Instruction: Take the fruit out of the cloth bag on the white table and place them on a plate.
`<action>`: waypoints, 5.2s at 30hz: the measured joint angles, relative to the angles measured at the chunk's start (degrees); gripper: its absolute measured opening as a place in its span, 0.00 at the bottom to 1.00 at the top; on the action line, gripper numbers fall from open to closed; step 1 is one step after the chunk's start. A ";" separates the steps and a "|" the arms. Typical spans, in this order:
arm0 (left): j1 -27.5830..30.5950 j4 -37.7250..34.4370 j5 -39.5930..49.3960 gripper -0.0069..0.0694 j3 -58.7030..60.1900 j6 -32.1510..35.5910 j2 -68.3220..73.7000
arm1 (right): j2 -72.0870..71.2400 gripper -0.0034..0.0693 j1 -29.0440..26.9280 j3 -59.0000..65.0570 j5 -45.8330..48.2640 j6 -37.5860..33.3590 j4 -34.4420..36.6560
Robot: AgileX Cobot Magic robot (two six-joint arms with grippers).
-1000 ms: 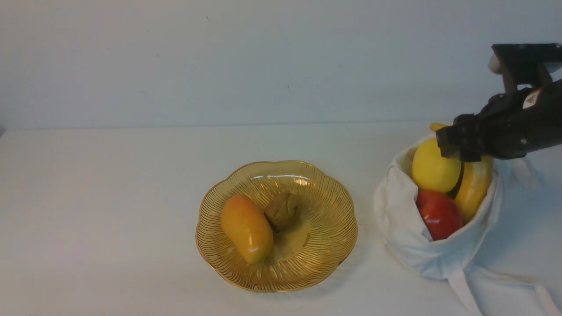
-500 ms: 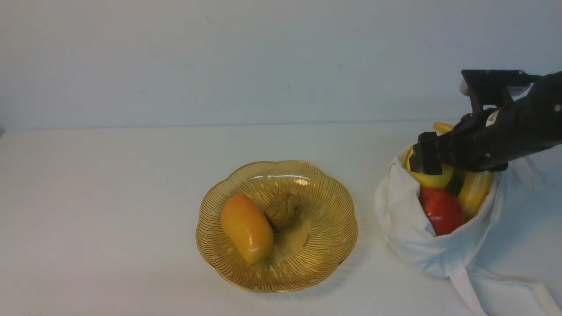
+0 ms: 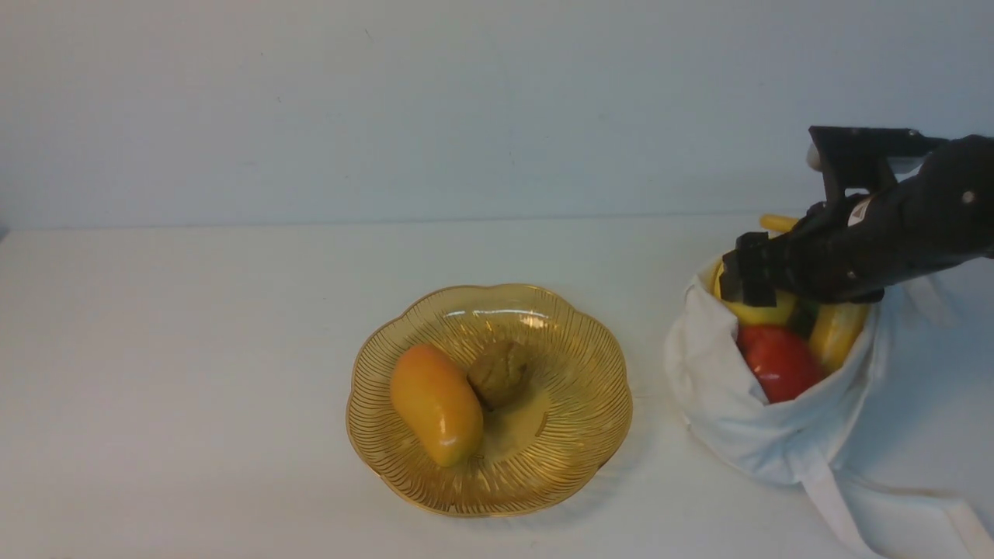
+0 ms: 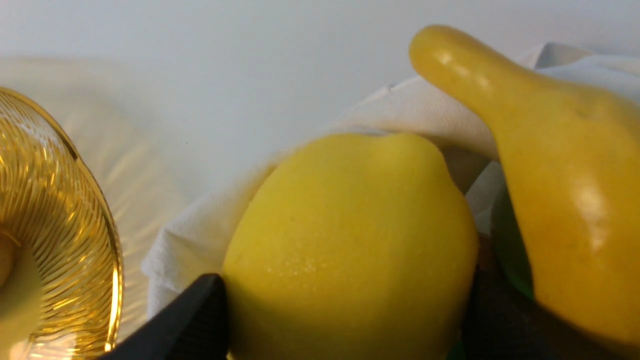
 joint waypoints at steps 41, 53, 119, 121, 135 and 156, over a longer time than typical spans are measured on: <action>0.00 0.00 0.00 0.08 0.00 0.00 0.00 | 5.65 0.79 21.89 0.16 -0.80 -22.79 28.80; 0.00 0.00 0.00 0.08 0.00 0.00 0.00 | 5.56 0.92 21.89 0.16 -0.30 -21.72 28.73; 0.00 0.00 0.00 0.08 0.00 0.00 0.00 | -98.22 0.03 -5.88 65.95 -14.77 10.24 -20.31; 0.00 0.00 0.00 0.08 0.00 0.00 0.00 | -98.22 0.03 -7.36 66.28 -10.70 10.24 -19.86; 0.00 0.00 0.00 0.08 0.00 0.00 0.00 | -98.22 0.03 -8.53 66.11 -9.34 9.20 -19.79; 0.00 0.00 0.00 0.08 0.00 0.00 0.00 | -98.22 0.03 -8.53 66.05 -9.03 9.20 -19.79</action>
